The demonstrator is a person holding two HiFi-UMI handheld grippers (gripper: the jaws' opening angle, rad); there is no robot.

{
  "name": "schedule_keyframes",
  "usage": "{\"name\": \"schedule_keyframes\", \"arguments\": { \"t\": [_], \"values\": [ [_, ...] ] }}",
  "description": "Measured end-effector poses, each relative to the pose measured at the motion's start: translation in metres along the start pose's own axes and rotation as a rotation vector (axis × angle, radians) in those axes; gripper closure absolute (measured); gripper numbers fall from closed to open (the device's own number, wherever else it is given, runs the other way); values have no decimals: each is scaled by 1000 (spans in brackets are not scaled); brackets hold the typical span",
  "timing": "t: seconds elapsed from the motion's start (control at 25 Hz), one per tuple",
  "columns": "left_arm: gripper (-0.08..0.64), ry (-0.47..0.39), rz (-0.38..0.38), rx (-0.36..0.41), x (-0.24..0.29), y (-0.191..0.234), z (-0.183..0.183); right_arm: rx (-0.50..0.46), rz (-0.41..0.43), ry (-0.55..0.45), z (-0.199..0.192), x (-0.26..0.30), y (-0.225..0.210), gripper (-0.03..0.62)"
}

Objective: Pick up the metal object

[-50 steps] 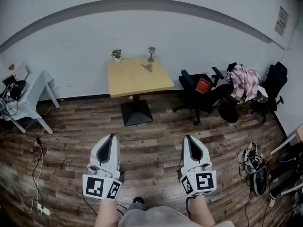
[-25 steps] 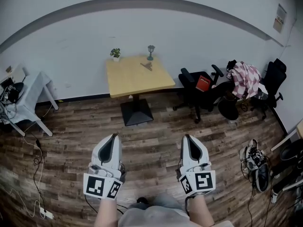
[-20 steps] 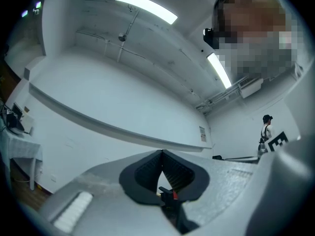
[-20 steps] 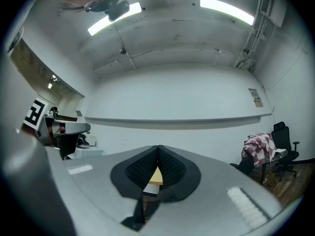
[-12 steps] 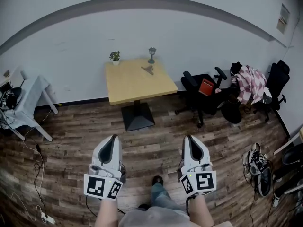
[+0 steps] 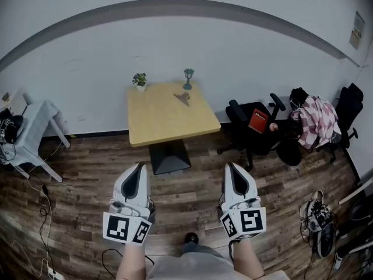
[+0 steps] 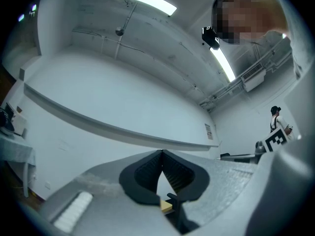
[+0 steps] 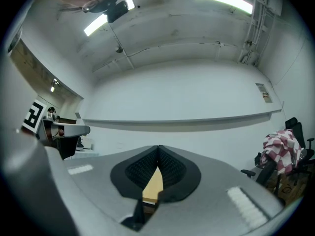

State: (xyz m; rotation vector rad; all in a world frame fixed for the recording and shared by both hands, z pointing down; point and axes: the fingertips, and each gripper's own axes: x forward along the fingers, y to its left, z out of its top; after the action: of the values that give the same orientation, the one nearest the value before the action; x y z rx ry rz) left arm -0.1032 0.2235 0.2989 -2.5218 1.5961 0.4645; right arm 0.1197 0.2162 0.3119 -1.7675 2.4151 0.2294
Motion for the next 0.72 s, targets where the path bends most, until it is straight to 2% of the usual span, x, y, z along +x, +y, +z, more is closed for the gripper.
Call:
{"name": "schedule_keyframes", "arguments": {
  "t": [0.44,0.72],
  "values": [
    [555,7,24,29,84,8,-22,11,38,-2,-14,76,-55,591],
    [555,14,47,51,112,10,-36,24,62,-2,-26,102,-76,591]
  ]
}}
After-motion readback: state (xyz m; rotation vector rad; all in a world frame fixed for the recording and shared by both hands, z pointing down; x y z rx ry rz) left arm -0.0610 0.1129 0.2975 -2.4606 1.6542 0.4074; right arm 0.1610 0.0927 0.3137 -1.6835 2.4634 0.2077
